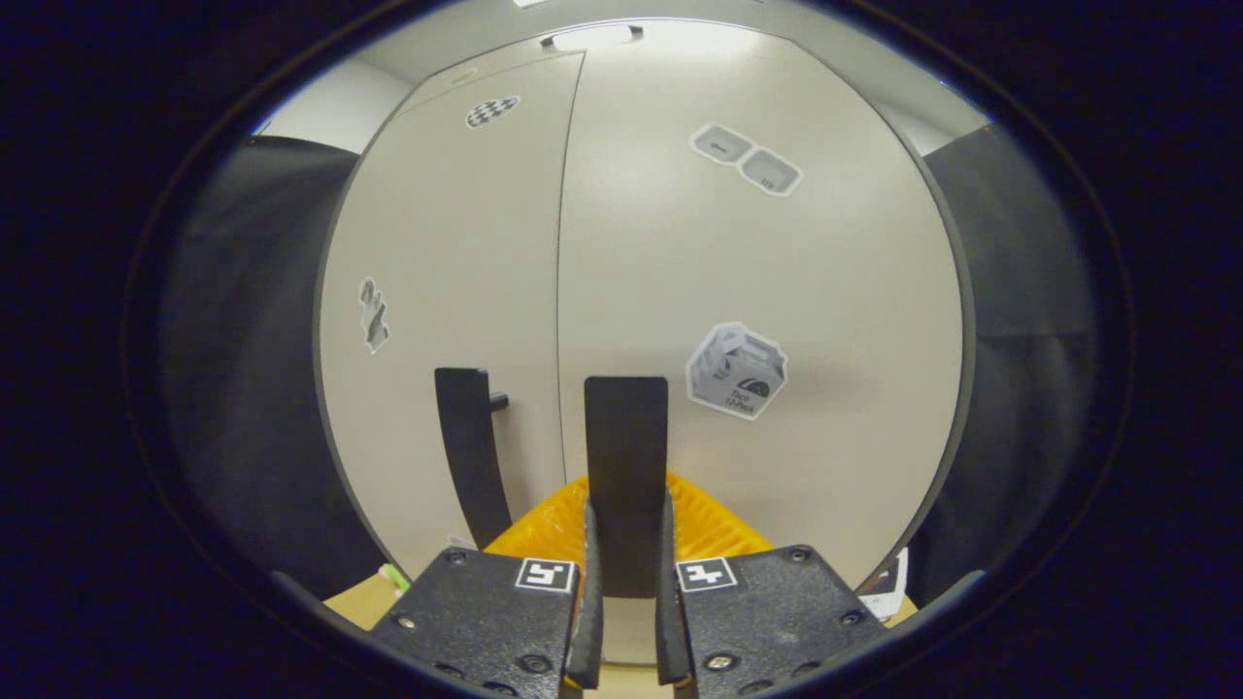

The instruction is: Open the right door of the double-door shoe cabinet with the right hand, and open the left door with the left hand.

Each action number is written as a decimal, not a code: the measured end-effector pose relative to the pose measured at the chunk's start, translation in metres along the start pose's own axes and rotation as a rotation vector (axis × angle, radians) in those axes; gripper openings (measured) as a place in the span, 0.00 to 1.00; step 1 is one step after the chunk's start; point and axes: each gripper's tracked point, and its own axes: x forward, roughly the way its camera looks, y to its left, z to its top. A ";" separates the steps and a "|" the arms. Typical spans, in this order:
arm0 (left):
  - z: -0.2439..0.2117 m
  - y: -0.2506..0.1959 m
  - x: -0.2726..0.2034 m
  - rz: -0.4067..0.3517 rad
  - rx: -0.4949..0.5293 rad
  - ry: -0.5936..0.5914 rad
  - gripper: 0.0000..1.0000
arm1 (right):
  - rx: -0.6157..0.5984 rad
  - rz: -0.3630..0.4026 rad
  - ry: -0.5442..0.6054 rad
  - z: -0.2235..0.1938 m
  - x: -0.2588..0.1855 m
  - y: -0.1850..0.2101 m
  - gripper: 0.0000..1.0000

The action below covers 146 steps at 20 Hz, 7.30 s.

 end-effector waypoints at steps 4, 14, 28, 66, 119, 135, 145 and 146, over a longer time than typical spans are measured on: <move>0.002 -0.006 -0.005 -0.015 0.002 0.001 0.95 | -0.019 0.094 0.012 0.000 -0.042 -0.001 0.24; 0.005 -0.011 -0.010 -0.016 0.009 -0.009 0.95 | -0.008 0.121 0.004 -0.015 -0.163 -0.072 0.24; 0.012 0.014 -0.010 0.059 0.039 -0.059 0.96 | 0.086 -0.124 -0.070 -0.020 -0.212 -0.221 0.00; 0.111 -0.088 0.166 -0.207 -0.059 -0.049 0.95 | -0.021 -0.183 -0.151 -0.084 -0.320 -0.108 0.95; 0.095 -0.037 0.145 -0.198 0.012 -0.026 0.05 | -0.007 -0.204 -0.120 -0.112 -0.295 -0.122 0.95; 0.097 0.115 0.115 -0.002 -0.022 -0.029 0.00 | -0.030 -0.177 -0.168 -0.102 -0.294 -0.100 0.94; 0.049 0.077 0.042 0.011 -0.078 -0.005 0.00 | -0.023 -0.187 -0.098 -0.125 -0.299 -0.098 0.95; 0.038 0.056 0.037 -0.022 -0.089 0.000 0.00 | -0.024 -0.182 -0.094 -0.127 -0.299 -0.094 0.95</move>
